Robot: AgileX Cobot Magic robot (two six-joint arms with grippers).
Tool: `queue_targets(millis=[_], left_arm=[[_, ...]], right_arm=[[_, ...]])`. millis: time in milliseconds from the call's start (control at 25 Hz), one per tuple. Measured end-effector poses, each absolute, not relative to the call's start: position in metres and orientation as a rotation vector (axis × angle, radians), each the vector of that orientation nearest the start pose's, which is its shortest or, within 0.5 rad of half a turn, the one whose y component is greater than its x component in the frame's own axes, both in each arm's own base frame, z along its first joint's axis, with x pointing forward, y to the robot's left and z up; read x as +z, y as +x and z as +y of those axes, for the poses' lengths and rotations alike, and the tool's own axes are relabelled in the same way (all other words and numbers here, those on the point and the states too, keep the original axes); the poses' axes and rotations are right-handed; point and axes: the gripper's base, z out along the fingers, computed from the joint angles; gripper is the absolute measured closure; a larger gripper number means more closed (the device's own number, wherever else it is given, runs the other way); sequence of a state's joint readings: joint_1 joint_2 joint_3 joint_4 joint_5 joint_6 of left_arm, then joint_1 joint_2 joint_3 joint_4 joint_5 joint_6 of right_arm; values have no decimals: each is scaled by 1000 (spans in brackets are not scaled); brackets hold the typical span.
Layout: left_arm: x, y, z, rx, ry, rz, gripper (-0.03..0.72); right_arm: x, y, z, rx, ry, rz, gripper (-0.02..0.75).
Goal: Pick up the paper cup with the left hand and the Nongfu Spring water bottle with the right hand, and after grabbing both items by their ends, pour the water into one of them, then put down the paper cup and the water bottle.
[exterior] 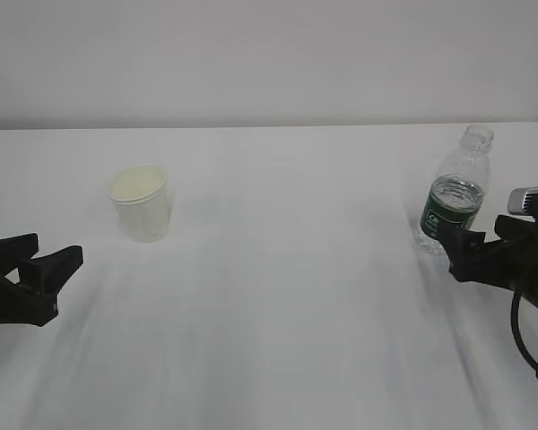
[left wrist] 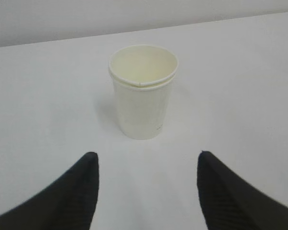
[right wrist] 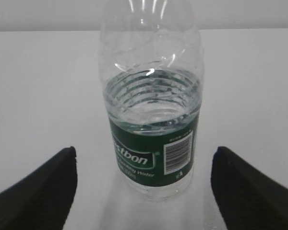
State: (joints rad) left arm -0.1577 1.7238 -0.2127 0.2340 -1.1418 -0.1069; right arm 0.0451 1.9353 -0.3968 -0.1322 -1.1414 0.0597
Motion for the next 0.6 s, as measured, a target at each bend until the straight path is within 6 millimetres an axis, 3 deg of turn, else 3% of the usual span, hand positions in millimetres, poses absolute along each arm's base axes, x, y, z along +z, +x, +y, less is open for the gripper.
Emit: queue_targets(millis=[600], left_arm=[[126, 219, -54, -313, 286, 1844, 228]], right_arm=[[83, 298, 23, 145, -85, 1886, 70]])
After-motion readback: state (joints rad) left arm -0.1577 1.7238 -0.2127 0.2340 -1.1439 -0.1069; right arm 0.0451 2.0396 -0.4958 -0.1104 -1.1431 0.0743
